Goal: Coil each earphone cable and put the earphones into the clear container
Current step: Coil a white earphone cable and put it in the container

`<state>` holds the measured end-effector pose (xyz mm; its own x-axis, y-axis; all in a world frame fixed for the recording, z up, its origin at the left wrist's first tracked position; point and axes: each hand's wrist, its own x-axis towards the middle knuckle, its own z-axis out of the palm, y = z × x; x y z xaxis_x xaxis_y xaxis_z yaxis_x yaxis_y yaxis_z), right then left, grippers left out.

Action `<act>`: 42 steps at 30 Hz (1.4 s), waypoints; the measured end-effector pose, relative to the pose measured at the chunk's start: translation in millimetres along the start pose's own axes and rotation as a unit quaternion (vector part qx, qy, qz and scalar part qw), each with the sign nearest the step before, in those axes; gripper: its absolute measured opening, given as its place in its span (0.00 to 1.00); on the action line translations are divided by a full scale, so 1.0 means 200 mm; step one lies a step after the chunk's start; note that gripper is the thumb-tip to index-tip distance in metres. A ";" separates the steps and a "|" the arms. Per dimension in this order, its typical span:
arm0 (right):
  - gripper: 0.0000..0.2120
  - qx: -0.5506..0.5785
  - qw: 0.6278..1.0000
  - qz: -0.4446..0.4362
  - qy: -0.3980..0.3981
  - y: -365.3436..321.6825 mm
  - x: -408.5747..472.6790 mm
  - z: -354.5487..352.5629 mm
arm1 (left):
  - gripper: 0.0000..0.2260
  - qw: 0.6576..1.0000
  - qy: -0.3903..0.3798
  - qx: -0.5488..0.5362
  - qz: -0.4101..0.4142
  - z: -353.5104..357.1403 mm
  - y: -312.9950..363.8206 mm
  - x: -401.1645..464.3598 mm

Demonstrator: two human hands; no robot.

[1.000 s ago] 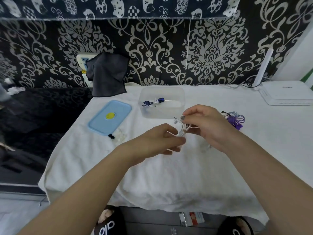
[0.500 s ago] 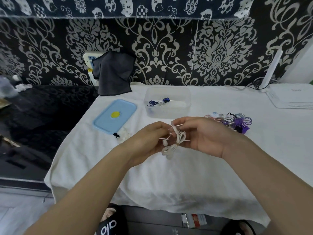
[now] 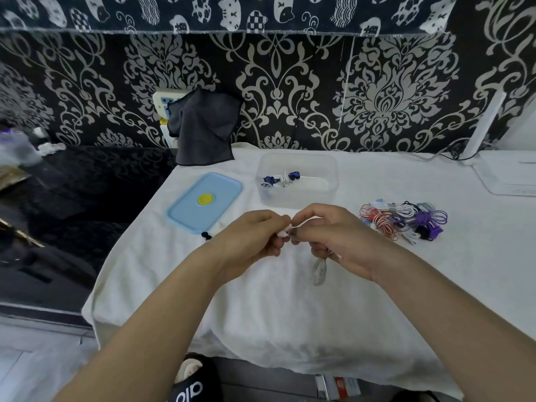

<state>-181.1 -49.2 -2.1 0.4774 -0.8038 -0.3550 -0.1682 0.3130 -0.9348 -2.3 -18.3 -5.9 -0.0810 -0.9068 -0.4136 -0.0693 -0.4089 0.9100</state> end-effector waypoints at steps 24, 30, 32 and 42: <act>0.05 -0.268 0.958 -0.087 0.060 0.03 0.23 0.19 | 0.05 0.857 0.162 0.488 0.025 -0.41 -0.17 0.05; 0.04 -0.313 0.945 -0.082 0.052 0.05 0.23 0.18 | 0.04 0.843 0.170 0.508 0.046 -0.41 -0.19 0.09; 0.04 -0.311 0.946 -0.077 0.052 0.06 0.23 0.17 | 0.04 0.837 0.176 0.515 0.048 -0.41 -0.19 0.09; 0.04 -0.327 0.941 -0.073 0.049 0.06 0.23 0.14 | 0.08 0.813 0.186 0.549 0.056 -0.42 -0.21 0.10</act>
<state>-136.4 -67.9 -28.8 0.4605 -0.8664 -0.1930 -0.6173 -0.1563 -0.7710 83.1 -28.2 -51.1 0.1440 -0.9839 -0.1058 -0.9447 -0.1686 0.2812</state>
